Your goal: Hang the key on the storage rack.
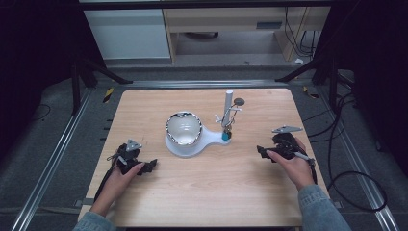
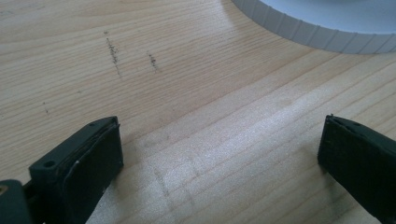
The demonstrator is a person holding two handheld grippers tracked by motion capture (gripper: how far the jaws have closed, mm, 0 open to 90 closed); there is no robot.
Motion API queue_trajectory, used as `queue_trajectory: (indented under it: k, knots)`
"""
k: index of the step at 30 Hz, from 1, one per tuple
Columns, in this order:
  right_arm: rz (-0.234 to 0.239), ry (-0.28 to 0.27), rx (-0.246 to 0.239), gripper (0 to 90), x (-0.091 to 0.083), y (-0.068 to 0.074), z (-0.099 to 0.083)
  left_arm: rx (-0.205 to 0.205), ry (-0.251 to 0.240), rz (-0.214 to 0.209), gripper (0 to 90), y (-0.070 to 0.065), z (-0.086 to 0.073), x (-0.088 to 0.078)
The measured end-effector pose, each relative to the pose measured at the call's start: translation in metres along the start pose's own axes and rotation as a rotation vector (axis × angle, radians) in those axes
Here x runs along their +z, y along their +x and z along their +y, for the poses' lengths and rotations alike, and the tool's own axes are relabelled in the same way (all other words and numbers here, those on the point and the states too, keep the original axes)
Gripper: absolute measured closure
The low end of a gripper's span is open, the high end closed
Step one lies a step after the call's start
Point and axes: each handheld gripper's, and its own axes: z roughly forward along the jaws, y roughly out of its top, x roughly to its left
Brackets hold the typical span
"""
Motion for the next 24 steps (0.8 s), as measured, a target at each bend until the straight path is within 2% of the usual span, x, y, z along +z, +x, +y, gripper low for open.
queue_trajectory:
  k: [8, 15, 24]
  knots:
    - [-0.006, 0.006, 0.023, 9.8, 0.012, -0.007, 0.003, 0.000, 0.000, -0.001, 0.0, 0.000, 0.000, 0.000]
    - [-0.048, -0.011, 0.081, 8.2, 0.024, -0.019, 0.003, 0.000, 0.000, -0.001, 0.0, 0.000, 0.000, 0.000]
    - [-0.086, -0.007, 0.111, 9.5, 0.036, -0.023, -0.002, 0.000, 0.000, -0.001, 0.0, 0.000, 0.000, 0.000]
